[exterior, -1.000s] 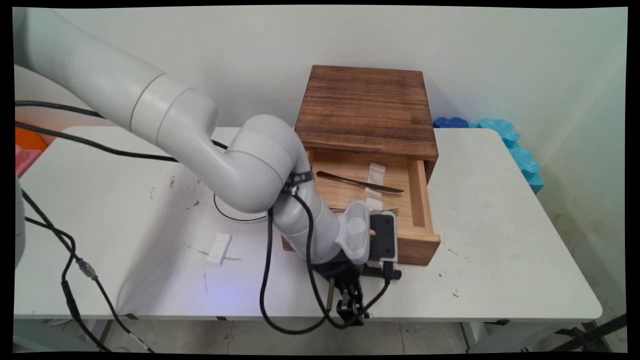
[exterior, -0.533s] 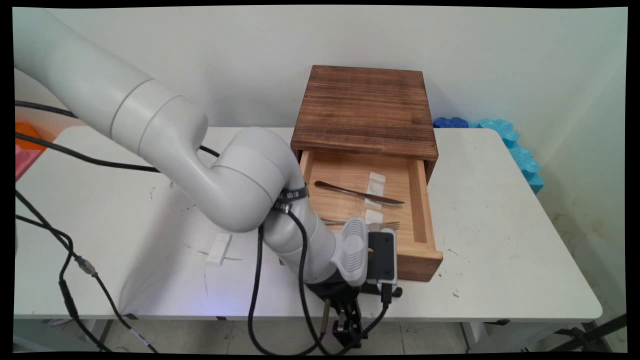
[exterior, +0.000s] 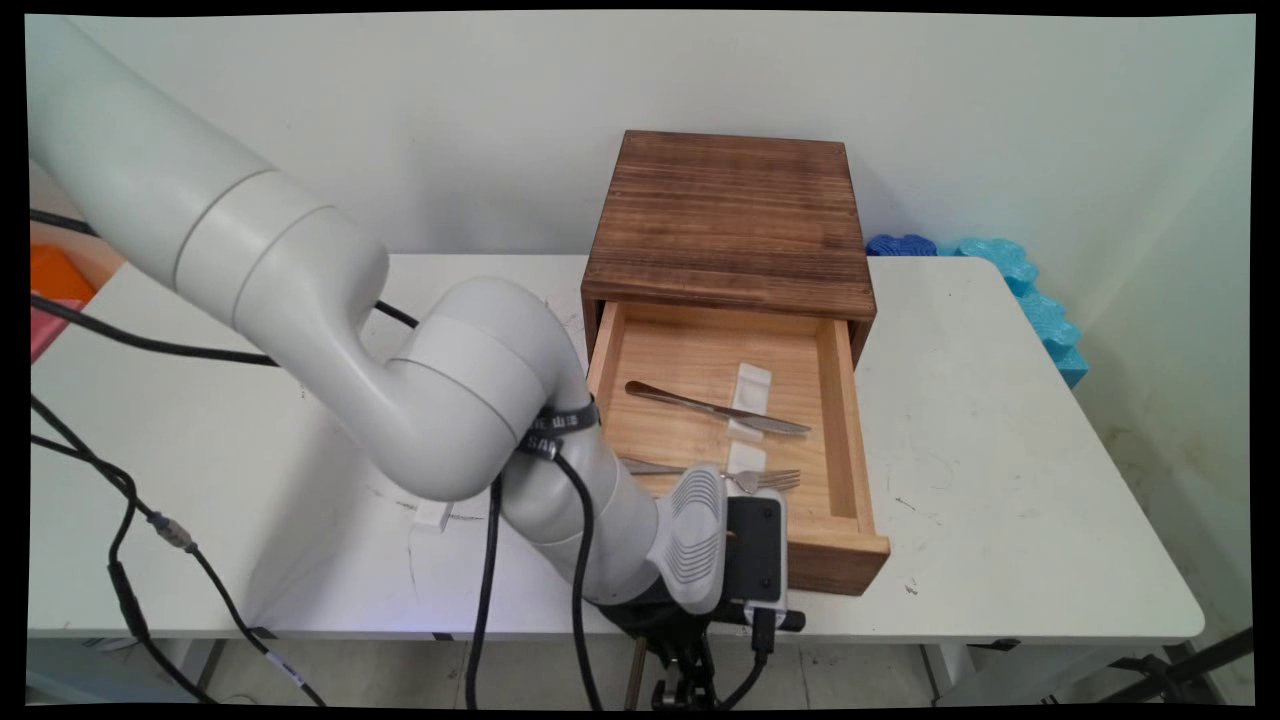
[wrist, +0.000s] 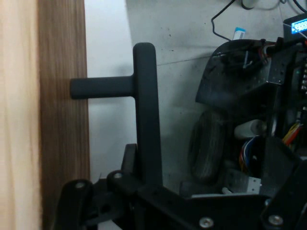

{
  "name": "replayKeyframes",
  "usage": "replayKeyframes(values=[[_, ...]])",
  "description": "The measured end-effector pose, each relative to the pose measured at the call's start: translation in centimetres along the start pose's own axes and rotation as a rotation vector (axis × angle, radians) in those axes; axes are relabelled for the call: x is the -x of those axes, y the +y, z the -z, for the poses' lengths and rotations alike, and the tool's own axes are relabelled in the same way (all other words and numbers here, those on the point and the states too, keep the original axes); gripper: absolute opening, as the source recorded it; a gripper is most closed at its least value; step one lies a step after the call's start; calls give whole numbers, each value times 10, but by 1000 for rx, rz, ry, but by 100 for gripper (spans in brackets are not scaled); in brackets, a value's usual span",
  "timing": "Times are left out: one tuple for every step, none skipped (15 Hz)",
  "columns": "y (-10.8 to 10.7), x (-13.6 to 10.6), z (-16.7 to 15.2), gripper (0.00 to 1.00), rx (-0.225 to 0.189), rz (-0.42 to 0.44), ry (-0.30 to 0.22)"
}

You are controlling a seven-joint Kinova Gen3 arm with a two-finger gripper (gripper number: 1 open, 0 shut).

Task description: Open the drawer

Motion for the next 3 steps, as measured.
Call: replayKeyframes(values=[[2,1,0,100,1,-1,1],[3,1,1,100,0,-2,1],[4,2,1,100,-1,-4,1]])
